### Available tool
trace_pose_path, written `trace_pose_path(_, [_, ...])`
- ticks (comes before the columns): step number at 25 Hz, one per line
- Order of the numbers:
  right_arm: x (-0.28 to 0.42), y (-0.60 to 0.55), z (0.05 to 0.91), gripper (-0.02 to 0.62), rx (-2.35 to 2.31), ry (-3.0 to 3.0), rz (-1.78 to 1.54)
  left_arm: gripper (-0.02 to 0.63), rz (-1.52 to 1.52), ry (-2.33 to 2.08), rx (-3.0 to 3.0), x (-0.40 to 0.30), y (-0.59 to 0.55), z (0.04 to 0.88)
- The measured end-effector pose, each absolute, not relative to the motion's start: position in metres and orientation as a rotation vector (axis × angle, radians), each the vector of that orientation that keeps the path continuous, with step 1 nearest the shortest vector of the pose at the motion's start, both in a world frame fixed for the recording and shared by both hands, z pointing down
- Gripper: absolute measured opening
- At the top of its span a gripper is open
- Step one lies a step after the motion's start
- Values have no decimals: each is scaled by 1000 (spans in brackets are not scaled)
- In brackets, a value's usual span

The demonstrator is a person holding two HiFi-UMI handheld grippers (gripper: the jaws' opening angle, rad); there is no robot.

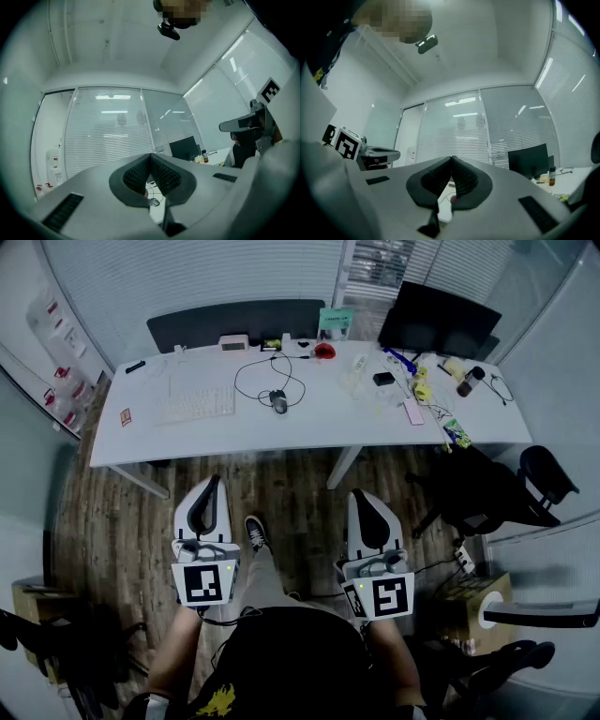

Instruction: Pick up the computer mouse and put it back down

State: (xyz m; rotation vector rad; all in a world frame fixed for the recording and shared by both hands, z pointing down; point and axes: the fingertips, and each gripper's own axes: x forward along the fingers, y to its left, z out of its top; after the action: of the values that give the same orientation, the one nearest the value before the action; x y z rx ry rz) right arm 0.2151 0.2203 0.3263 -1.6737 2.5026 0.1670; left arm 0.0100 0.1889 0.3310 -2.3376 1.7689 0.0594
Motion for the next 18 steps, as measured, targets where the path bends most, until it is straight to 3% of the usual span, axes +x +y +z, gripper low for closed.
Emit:
trace_pose_path(11, [206,292,302,15,-1437,2468,-14,14,75,1710,-2297,22,273,301])
trace_pose_path(18, [193,310,291,23,-1418,2514,88,14,71,1710,-2274,20,292,291])
